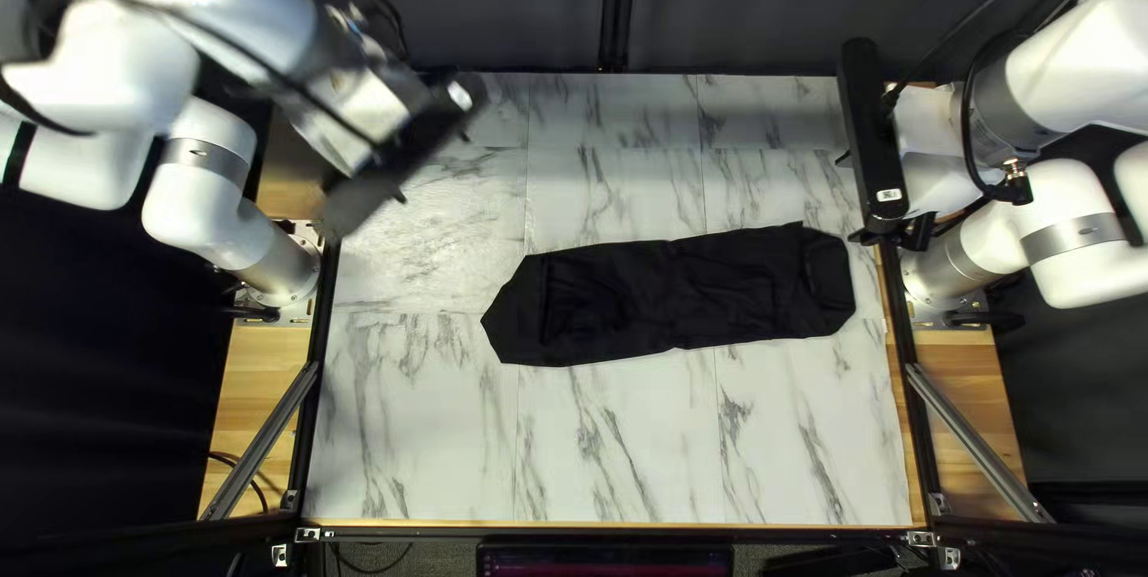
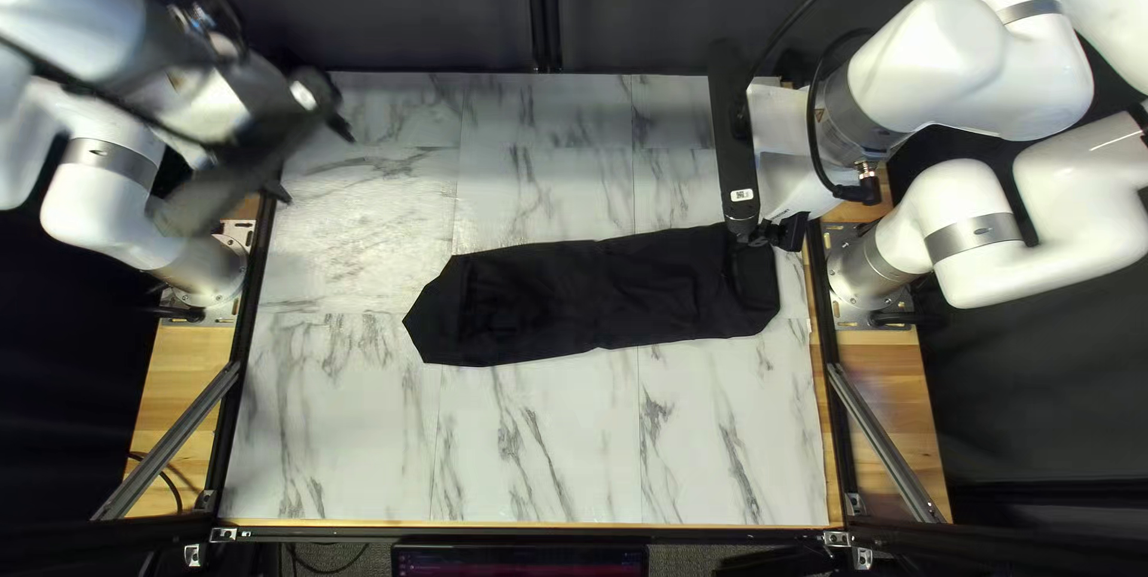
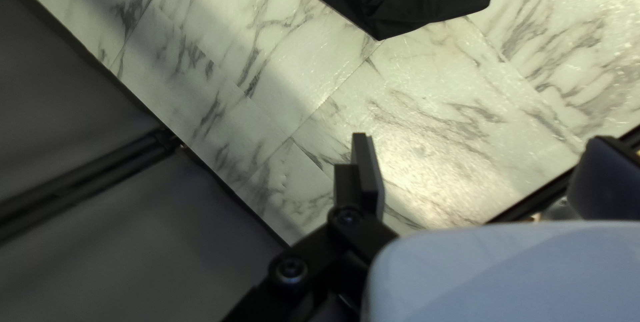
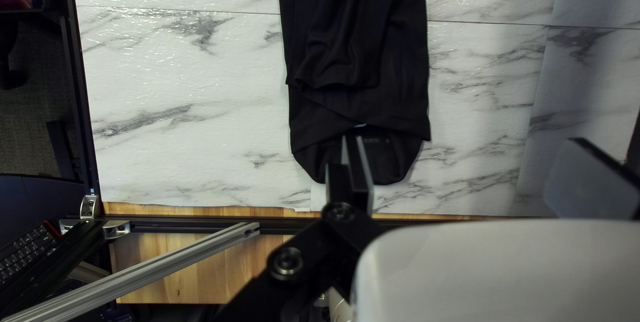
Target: Fold t-shirt
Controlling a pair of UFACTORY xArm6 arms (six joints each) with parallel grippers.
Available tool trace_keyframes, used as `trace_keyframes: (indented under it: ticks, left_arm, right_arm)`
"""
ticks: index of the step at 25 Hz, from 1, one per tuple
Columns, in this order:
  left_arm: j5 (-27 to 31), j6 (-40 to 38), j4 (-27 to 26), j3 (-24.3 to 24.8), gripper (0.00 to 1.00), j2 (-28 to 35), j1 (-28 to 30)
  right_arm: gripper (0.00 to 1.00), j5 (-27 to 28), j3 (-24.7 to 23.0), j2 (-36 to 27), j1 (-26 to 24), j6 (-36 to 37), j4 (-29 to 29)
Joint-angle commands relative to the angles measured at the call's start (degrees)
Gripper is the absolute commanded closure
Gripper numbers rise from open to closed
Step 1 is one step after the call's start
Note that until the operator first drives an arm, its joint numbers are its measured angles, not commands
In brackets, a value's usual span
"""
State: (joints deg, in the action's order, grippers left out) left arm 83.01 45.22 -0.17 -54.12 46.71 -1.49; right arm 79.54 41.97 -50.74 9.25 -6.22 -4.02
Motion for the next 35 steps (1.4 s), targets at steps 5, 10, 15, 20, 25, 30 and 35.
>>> trace_keyframes:
  ticks: [5,10,15,20,25,30,35]
  left_arm:
    - [2.4,-8.84,1.76,-1.54,0.0,2.54,0.56]
    - [2.4,-8.84,1.76,-1.54,0.0,2.54,0.56]
    - [2.4,-8.84,1.76,-1.54,0.0,2.54,0.56]
    - [2.4,-8.84,1.76,-1.54,0.0,2.54,0.56]
    - [2.4,-8.84,1.76,-1.54,0.0,2.54,0.56]
    - [2.4,-8.84,1.76,-1.54,0.0,2.54,0.56]
    - [2.4,-8.84,1.76,-1.54,0.0,2.54,0.56]
  right_arm:
    - [0.0,0.0,0.0,0.0,0.0,0.0,0.0]
    - [0.0,0.0,0.0,0.0,0.0,0.0,0.0]
    - [0.0,0.0,0.0,0.0,0.0,0.0,0.0]
    - [0.0,0.0,0.0,0.0,0.0,0.0,0.0]
    - [0.0,0.0,0.0,0.0,0.0,0.0,0.0]
    - [0.0,0.0,0.0,0.0,0.0,0.0,0.0]
    - [0.0,-19.1,-2.45,13.66,0.13,-0.11,-2.4]
